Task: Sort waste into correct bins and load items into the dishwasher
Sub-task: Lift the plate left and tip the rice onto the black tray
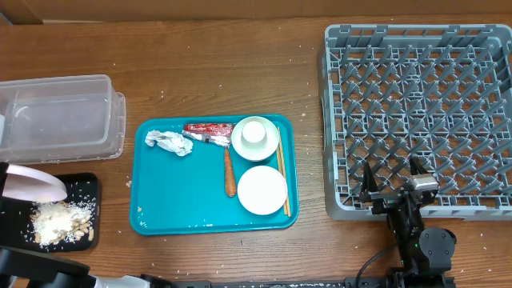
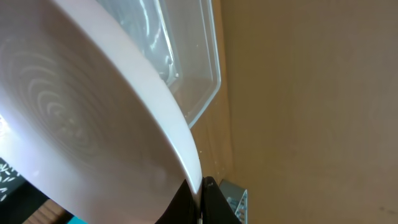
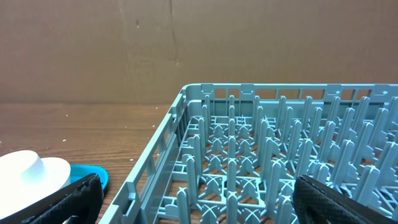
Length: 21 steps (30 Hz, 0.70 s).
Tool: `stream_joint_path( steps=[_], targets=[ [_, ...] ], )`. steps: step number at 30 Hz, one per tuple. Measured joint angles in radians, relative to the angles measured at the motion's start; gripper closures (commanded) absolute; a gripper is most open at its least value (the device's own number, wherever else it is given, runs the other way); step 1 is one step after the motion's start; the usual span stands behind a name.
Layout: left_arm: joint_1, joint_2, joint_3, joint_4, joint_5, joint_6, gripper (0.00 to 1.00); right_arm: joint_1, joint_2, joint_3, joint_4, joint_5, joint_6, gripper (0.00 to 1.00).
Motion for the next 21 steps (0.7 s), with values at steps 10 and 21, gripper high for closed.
stream_joint_path(
  steps=[10,21],
  targets=[
    [0.0,0.0,0.0,-0.057,0.083,0.058,0.96,0.0,0.0,0.0,0.0,0.0,0.0,0.0],
    [0.0,-0.018,0.0,-0.224,0.094,0.106,0.96,0.0,0.0,0.0,0.0,0.0,0.0,0.0]
  ],
)
